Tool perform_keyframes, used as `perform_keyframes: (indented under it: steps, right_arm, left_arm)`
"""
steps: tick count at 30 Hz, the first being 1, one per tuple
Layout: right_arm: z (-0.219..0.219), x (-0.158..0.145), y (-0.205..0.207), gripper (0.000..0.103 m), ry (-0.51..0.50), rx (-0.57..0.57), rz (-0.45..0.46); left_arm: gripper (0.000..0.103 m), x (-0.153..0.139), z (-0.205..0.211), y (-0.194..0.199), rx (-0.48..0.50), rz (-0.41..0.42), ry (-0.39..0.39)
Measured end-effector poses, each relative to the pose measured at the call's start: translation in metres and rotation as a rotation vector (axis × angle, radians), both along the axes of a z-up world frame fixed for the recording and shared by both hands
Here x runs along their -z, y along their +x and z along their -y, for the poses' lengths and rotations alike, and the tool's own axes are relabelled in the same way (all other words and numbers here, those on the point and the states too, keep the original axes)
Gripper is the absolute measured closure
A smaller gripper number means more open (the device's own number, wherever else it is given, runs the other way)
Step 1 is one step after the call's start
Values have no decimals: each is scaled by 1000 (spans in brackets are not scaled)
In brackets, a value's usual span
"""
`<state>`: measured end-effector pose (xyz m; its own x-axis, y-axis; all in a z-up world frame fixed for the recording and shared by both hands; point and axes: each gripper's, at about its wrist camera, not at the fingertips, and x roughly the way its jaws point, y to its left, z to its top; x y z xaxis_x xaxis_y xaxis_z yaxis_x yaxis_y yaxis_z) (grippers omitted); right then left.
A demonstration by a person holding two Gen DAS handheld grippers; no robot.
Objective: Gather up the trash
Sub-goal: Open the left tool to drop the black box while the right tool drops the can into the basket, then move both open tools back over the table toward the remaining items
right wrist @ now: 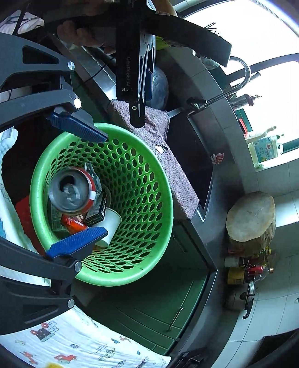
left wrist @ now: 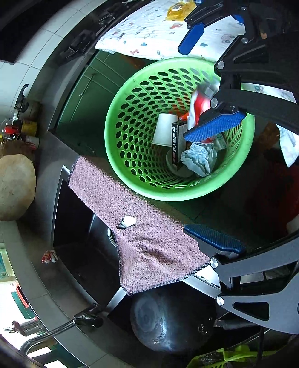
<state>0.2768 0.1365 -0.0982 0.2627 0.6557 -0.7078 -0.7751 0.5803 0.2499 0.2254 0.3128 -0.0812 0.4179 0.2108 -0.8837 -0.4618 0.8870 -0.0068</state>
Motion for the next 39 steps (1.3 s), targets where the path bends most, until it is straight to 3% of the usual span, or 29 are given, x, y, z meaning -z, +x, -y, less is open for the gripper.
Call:
perform_keyframes:
  steps: [6, 14, 39]
  right_arm:
    - [21, -7, -9, 28, -5, 26, 21]
    - [85, -17, -21, 26, 0, 116, 32]
    - [282, -42, -103, 23, -9, 407, 92]
  left_arm:
    - [28, -2, 14, 6, 30, 8, -4]
    - [25, -13, 63, 21, 121, 32, 8]
    - [19, -44, 260, 17, 412, 100, -7]
